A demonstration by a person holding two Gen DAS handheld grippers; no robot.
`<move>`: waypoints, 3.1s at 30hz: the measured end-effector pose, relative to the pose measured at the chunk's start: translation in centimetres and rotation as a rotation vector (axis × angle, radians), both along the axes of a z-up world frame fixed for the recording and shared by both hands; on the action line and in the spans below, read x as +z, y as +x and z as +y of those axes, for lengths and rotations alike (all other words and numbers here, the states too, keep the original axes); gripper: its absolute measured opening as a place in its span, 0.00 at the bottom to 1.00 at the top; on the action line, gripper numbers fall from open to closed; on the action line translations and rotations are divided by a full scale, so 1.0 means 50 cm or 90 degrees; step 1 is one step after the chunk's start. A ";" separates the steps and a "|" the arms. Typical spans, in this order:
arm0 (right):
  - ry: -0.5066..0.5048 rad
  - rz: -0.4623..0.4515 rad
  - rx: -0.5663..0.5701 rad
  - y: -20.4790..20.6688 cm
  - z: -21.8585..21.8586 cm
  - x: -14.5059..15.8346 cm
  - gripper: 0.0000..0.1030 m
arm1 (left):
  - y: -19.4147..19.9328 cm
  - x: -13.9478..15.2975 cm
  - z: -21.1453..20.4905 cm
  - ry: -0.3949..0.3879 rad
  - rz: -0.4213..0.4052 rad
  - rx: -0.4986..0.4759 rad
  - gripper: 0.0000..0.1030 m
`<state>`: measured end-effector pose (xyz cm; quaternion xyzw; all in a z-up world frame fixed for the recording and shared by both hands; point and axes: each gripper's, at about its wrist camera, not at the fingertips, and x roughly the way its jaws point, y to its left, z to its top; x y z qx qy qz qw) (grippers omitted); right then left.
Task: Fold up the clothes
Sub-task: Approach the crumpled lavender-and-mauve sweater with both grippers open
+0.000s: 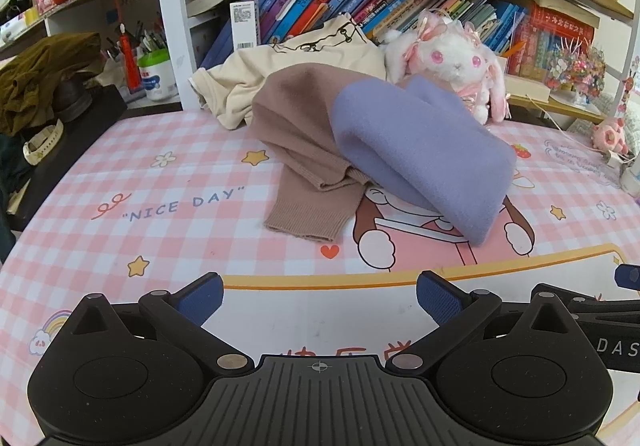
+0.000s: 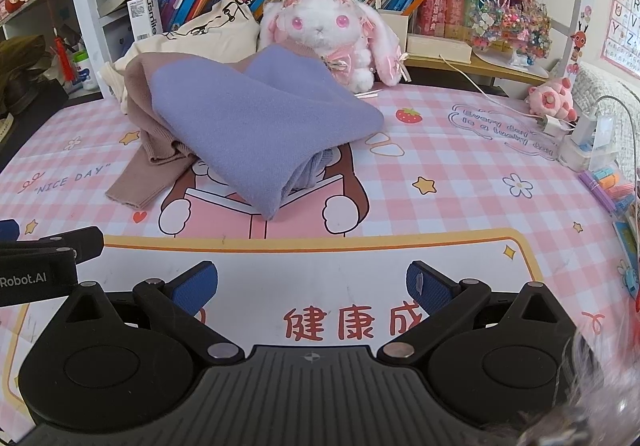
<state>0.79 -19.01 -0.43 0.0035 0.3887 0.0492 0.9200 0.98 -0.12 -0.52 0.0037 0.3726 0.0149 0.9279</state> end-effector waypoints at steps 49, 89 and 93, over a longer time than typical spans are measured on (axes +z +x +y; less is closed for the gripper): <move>-0.001 0.024 -0.002 0.011 0.000 -0.015 0.99 | 0.010 -0.007 0.002 -0.024 0.014 -0.039 1.00; 0.029 0.048 0.009 0.030 -0.009 -0.033 0.99 | 0.013 -0.010 0.003 -0.040 0.035 -0.050 1.00; 0.036 0.049 0.016 0.028 -0.017 -0.033 0.99 | 0.008 -0.012 -0.006 -0.043 0.034 -0.050 1.00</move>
